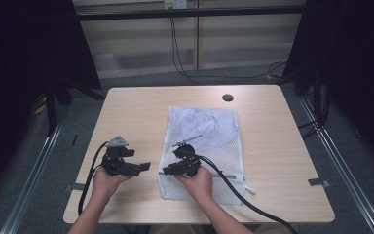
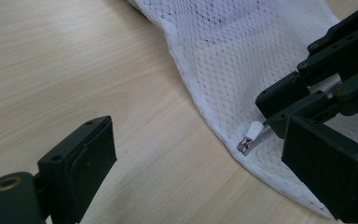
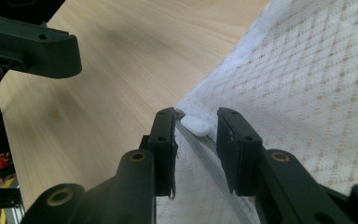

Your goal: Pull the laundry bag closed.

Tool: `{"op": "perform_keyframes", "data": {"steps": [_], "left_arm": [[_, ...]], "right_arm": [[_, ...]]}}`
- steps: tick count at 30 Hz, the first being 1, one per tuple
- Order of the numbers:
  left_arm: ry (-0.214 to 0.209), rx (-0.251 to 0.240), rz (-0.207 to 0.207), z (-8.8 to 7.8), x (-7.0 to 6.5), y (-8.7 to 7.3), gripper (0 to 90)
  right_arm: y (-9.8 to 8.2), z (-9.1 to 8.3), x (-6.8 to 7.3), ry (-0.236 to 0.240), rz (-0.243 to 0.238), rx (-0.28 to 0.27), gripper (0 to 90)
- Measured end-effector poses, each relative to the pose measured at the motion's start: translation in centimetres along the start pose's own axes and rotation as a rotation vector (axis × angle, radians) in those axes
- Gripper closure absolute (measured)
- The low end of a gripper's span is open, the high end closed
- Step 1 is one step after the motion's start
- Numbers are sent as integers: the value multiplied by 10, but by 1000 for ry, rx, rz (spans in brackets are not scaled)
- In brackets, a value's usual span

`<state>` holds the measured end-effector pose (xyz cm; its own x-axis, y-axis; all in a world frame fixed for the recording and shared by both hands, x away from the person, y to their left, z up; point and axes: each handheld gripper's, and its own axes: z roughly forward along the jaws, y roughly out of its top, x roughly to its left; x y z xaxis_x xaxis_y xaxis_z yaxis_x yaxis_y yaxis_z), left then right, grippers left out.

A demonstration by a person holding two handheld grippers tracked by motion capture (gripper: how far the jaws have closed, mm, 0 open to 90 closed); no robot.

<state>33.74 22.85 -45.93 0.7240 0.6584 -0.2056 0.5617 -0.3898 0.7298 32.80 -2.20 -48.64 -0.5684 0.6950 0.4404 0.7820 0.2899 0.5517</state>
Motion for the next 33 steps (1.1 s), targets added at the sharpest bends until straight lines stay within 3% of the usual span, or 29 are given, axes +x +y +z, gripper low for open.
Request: {"op": "perform_keyframes", "data": {"steps": [12, 25, 33], "left_arm": [[1, -6, 1, -2, 2, 0, 103], [1, -1, 0, -2, 1, -1, 103], [3, -4, -4, -3, 2, -1, 103]], "right_arm": [[5, 6, 2, 29, 20, 0, 697], [10, 4, 7, 64, 14, -11, 768], [11, 5, 5, 8, 17, 7, 728]]}}
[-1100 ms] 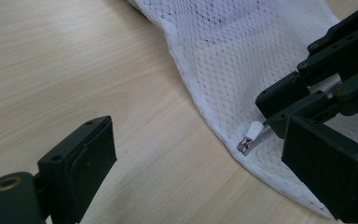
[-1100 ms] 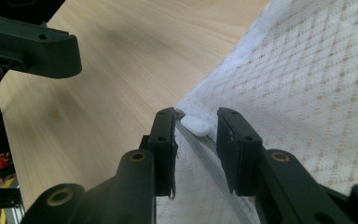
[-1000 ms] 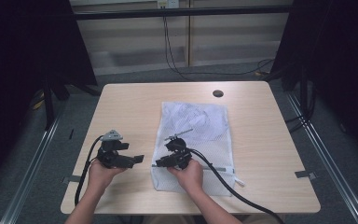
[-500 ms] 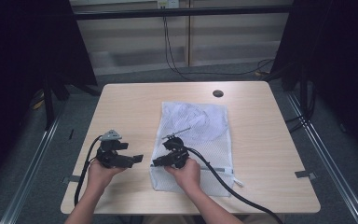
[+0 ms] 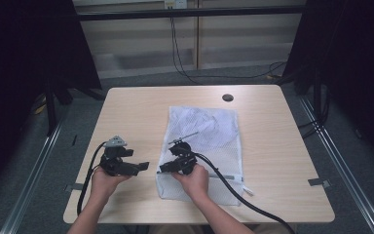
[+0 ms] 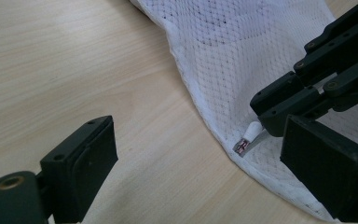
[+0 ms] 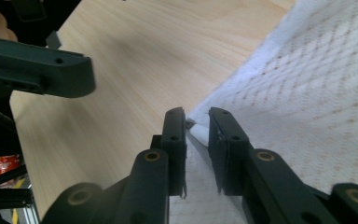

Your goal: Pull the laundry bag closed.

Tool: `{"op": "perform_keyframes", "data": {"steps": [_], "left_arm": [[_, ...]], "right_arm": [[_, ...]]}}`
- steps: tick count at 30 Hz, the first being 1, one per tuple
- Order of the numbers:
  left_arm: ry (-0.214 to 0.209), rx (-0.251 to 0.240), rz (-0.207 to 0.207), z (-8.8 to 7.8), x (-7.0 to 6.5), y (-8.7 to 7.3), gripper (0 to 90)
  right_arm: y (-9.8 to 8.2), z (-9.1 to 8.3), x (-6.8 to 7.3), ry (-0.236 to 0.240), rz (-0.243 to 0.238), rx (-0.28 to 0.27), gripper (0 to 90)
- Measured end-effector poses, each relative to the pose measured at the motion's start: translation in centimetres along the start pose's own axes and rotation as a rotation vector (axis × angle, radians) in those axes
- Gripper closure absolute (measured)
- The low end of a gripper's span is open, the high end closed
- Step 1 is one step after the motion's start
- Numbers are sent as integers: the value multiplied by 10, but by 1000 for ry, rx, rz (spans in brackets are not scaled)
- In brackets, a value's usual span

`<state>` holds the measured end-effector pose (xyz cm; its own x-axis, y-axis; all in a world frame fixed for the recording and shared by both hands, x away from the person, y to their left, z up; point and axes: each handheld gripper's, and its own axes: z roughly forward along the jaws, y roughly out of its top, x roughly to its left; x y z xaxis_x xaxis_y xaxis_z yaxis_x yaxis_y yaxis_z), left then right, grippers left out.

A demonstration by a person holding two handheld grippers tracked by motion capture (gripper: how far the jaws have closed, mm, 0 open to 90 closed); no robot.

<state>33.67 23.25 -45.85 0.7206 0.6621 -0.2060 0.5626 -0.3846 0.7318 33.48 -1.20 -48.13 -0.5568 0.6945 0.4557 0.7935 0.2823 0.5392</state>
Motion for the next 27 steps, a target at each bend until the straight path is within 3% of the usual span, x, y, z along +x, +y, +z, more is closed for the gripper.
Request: {"op": "perform_keyframes", "data": {"steps": [6, 7, 12, 27], "left_arm": [[6, -1, 1, 0, 0, 0, 104], [5, 0, 1, 0, 1, 0, 104], [4, 6, -4, 0, 1, -1, 104], [3, 14, 0, 1, 0, -2, 107]], "right_arm": [[-1, 6, -2, 7, 18, 5, 679], [-2, 10, -2, 7, 18, 23, 684], [-2, 9, 2, 31, 13, 2, 757], [1, 18, 2, 35, 15, 24, 835]]}}
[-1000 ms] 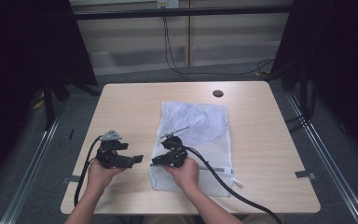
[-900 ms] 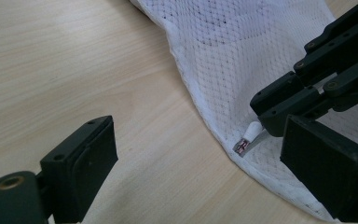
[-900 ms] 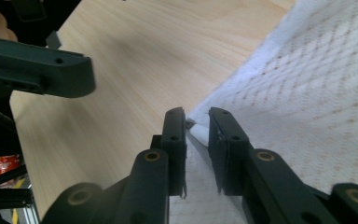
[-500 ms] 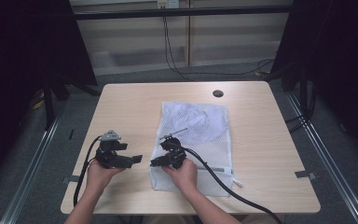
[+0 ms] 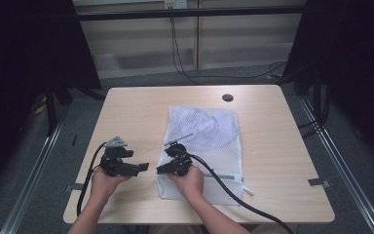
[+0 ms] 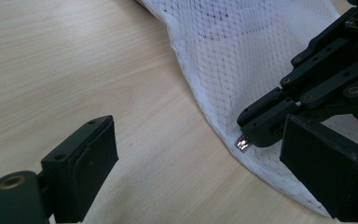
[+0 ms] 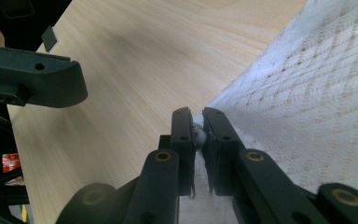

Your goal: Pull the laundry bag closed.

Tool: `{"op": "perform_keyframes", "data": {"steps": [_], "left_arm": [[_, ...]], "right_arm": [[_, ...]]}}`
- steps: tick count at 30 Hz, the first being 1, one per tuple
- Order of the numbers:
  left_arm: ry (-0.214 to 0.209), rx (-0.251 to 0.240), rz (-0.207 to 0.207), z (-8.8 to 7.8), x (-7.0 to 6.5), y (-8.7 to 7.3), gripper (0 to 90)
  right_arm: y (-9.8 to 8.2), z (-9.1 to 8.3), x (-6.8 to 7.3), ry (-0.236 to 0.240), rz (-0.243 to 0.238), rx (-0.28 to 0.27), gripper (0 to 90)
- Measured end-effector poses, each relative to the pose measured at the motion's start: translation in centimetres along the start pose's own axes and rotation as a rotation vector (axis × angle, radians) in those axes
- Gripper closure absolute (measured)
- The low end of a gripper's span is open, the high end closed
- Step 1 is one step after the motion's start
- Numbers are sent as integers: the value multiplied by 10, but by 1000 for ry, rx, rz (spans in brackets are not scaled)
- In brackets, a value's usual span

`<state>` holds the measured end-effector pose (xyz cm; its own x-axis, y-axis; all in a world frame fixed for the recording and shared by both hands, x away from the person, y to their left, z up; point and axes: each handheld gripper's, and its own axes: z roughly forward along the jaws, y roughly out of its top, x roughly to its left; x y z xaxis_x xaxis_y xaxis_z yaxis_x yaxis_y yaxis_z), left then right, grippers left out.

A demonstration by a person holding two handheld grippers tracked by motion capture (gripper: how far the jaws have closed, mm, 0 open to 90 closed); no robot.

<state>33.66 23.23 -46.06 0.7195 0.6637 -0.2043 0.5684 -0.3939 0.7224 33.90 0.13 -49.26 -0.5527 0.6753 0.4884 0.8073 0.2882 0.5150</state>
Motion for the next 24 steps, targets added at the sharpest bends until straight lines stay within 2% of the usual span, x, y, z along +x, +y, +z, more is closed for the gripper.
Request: {"op": "perform_keyframes", "data": {"steps": [3, 7, 14, 22, 24], "left_arm": [[-17, -6, -9, 1, 0, 0, 110], [-36, 13, -9, 2, -2, -1, 116], [-70, 31, -23, 7, -6, -2, 118], [-105, 30, -49, 13, -10, -3, 114], [-116, 41, -49, 15, -12, -3, 145]], "right_arm": [[0, -1, 1, -5, -4, -2, 842], [2, -10, 5, 0, -23, -33, 867], [4, -20, 4, 8, -24, -42, 869], [5, -31, 6, 28, -14, -59, 868], [5, -35, 6, 26, -16, -67, 868]]}}
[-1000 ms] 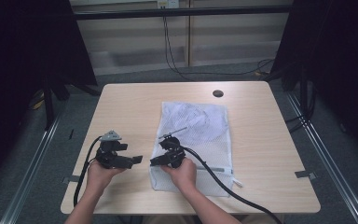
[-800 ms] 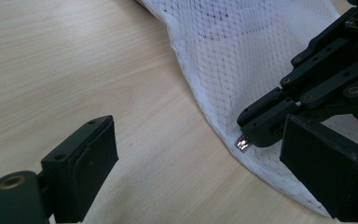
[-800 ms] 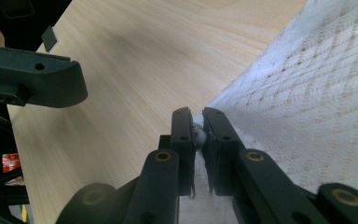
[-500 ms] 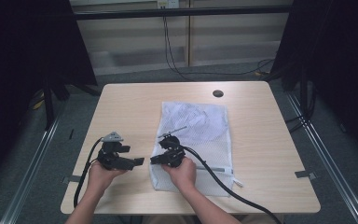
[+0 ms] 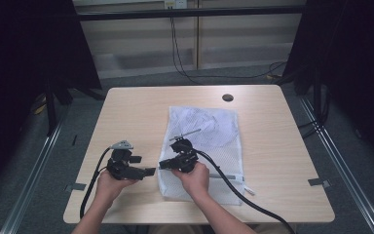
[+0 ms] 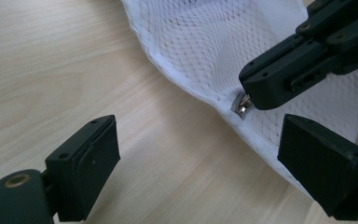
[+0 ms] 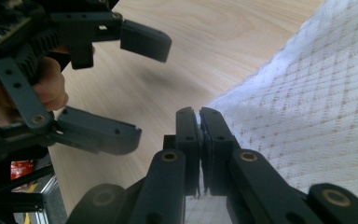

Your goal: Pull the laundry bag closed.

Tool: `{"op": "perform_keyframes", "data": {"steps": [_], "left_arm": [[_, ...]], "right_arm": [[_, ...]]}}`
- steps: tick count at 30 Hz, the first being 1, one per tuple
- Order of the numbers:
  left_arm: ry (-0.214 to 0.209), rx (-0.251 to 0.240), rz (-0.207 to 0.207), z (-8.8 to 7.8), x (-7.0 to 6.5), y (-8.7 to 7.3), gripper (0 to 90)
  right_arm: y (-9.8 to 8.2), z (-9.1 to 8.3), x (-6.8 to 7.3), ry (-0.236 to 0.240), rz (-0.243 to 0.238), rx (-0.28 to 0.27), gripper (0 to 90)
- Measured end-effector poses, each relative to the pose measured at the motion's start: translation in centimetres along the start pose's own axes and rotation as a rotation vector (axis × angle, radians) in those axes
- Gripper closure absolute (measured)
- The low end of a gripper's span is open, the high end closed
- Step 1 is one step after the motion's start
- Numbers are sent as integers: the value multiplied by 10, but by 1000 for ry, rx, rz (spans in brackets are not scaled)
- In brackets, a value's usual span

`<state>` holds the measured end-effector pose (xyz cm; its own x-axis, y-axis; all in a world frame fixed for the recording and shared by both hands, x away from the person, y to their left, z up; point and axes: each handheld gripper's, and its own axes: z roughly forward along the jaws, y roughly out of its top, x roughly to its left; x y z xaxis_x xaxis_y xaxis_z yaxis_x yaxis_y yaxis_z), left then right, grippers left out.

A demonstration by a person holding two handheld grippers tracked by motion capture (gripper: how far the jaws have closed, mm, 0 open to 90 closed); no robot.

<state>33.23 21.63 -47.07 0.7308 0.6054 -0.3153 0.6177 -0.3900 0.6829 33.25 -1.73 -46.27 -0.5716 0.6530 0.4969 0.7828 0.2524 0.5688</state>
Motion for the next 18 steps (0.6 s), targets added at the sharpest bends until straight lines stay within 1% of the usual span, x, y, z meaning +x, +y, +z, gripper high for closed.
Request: {"op": "perform_keyframes", "data": {"steps": [1, 2, 3, 4, 5, 6, 8, 9, 10, 11, 13, 14, 15, 16, 17, 18], "left_arm": [[-24, 9, 0, 1, 0, 0, 168], [-37, 8, -4, 4, -1, 1, 170], [-37, 8, -4, 4, -1, 1, 172], [-52, 7, -8, 5, -2, 2, 179], [-52, 7, -8, 5, -2, 2, 191], [-70, 11, -14, 7, -3, 2, 202], [-68, 15, -15, 7, -3, 2, 210], [-72, 21, -23, 8, -3, 2, 220], [-83, 28, -30, 10, -4, 2, 233], [-83, 28, -30, 10, -4, 2, 245], [-111, 27, -45, 11, -3, 3, 252], [-111, 27, -56, 12, -4, 3, 253], [-116, 34, -60, 13, -4, 4, 260], [-121, 39, -55, 14, -4, 4, 265], [-118, 43, -63, 15, -5, 4, 267], [-128, 48, -65, 16, -6, 4, 278]], "right_arm": [[0, -1, -1, 1, -5, -9, 868], [0, -3, -1, 3, 0, -17, 868], [1, -4, -1, 1, -3, -17, 868], [1, -5, -1, 3, -1, -16, 868], [1, -6, -1, 3, 0, -21, 868], [1, -7, -1, 6, 0, -24, 868], [1, -8, -2, 1, 2, -24, 868], [2, -9, -2, 1, 6, -25, 868], [2, -9, -2, 4, 2, -29, 868], [2, -10, -2, 6, 2, -30, 868], [2, -10, -2, 7, 4, -31, 868], [2, -10, -2, 6, 4, -31, 868], [1, -10, -2, 4, 4, -30, 868], [1, -10, -2, 3, 5, -30, 868], [1, -10, -2, 5, 4, -31, 868], [1, -10, -2, 4, 3, -30, 868]]}}
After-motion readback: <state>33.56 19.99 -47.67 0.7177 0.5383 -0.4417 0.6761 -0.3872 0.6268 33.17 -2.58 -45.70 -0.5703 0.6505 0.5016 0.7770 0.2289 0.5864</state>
